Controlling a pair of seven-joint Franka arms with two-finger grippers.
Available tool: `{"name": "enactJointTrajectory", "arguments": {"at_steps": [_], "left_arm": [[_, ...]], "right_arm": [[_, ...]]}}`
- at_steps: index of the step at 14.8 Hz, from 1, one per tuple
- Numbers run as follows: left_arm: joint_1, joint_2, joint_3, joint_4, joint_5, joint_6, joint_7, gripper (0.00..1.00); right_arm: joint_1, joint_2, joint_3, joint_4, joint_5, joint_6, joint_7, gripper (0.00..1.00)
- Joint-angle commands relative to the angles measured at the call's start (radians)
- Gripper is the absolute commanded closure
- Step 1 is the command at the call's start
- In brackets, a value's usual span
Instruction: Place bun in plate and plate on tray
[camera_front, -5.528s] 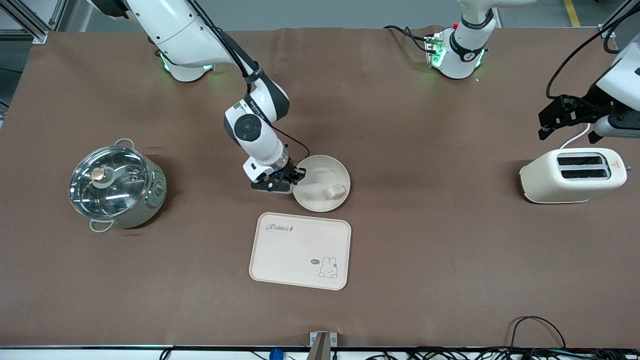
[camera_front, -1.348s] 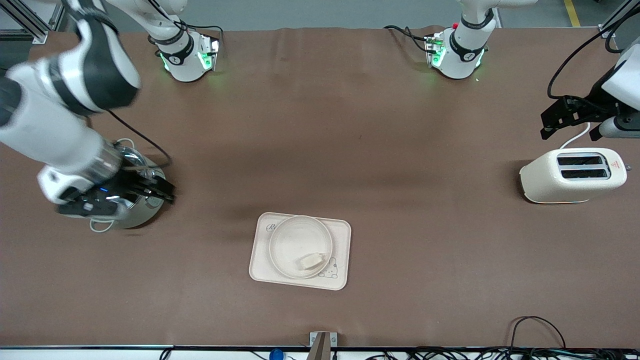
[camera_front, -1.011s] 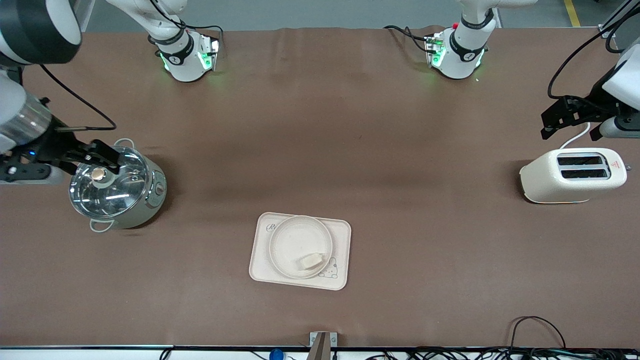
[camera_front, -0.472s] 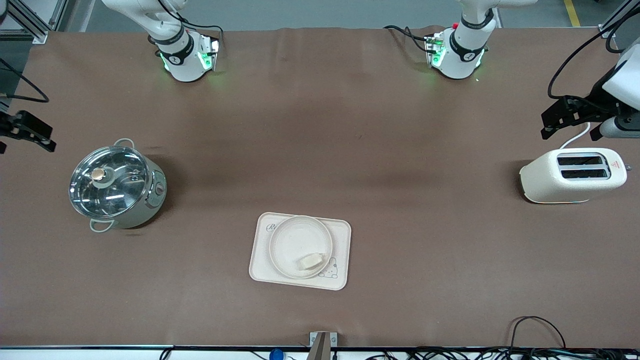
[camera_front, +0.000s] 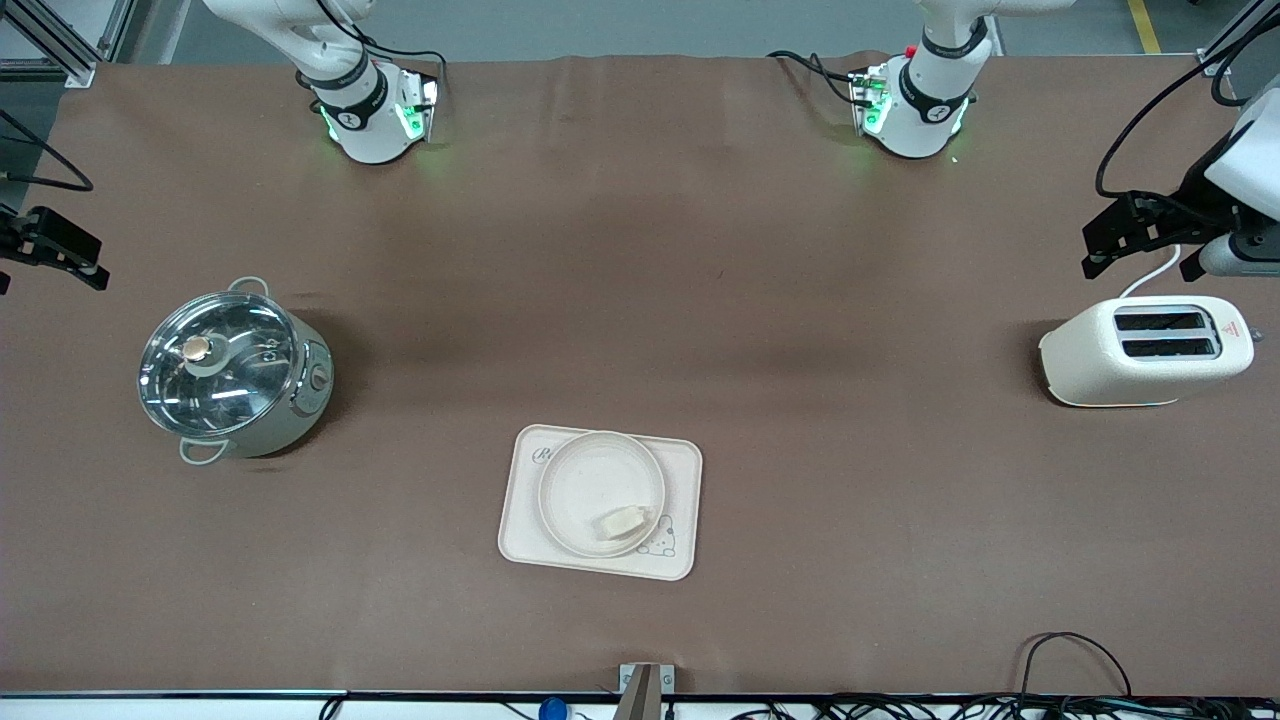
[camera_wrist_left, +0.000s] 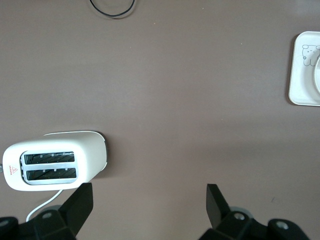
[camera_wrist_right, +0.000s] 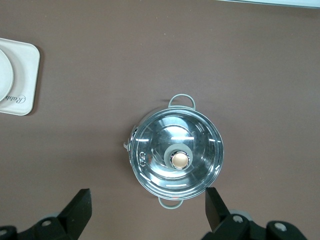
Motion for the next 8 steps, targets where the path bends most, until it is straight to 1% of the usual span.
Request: {"name": "enactJointTrajectory", "arguments": {"at_steps": [1,4,8], "left_arm": [[0.001,0.003,0.002,0.016,-0.007,-0.017,0.001,0.00],[0.001,0.003,0.002,0.016,-0.007,-0.017,0.002,0.00],[0.001,0.003,0.002,0.016,-0.007,-0.017,0.001,0.00]], "right_arm": [[-0.003,-0.036,-0.005,-0.019,0.011,-0.003,0.000,0.00],[-0.009,-0.036,-0.007,-0.019,0.012,-0.006,0.016,0.00],[0.012,-0.036,-0.004,-0.019,0.012,-0.011,0.051,0.00]]}}
